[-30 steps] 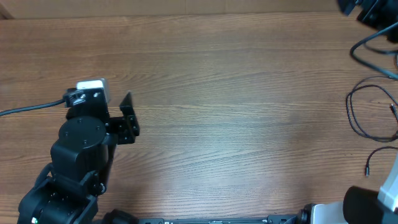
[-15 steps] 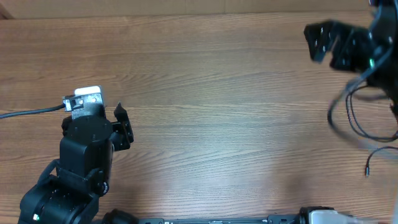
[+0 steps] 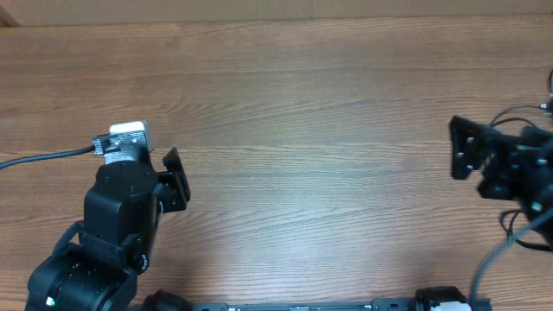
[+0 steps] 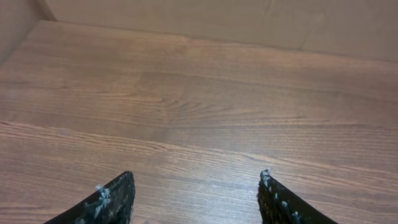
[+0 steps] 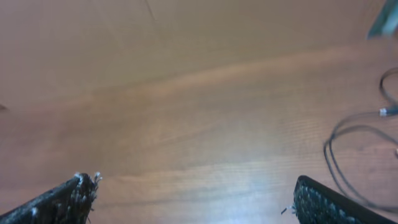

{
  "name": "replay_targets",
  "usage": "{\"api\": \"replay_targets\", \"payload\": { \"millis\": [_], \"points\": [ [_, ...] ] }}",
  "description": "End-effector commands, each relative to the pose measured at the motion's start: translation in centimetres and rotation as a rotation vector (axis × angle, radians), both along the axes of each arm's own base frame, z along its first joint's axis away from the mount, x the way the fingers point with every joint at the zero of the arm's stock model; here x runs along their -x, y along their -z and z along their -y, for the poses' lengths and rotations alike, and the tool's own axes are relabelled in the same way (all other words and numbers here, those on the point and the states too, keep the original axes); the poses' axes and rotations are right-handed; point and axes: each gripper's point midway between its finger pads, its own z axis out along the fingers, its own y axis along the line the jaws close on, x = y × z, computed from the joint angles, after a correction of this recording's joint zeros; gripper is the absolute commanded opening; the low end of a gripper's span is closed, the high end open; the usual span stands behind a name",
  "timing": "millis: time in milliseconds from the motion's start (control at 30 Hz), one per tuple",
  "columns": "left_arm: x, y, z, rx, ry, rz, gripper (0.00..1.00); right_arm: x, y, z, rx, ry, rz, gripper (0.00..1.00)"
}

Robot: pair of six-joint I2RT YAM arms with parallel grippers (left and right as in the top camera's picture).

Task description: Untangle cables

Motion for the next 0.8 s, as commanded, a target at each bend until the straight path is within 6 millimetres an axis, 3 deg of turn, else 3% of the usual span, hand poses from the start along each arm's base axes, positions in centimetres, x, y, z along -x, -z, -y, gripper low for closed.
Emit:
{"api": "replay_targets", "payload": {
  "millis": [0,300,367,467,600,767],
  "points": [
    [0.3,-0.3,0.1,0.028,0.004,0.001,0.62,-0.9,3.8,-0.1,0.006,0.002,-0.052,1.00],
    [0.6,0.3,-0.1,0.013,0.001,-0.027,0.65,-5.0,11.8,-1.2,-0.091,0.022,-0.087,1.00],
    [0.6,0.2,-0.1,0.013,0.001,-0.026,0.70,-6.0,12.8,-1.4,-0.095,0.015,-0.089,1.00],
    [0.5,0.1,-0.3,0.007,-0.012,-0.017,1.00,-7.3,13.1,-1.6,-0.097,0.014,-0.081,1.00],
    [0.4,-0.1,-0.3,0.008,-0.015,-0.009,1.00,-8.8,13.7,-1.7,-0.096,0.015,-0.088,1.00],
    [0.3,0.0,-0.3,0.008,-0.014,-0.011,1.00,-9.7,16.1,-1.8,-0.087,0.019,-0.173,1.00]
  ]
}}
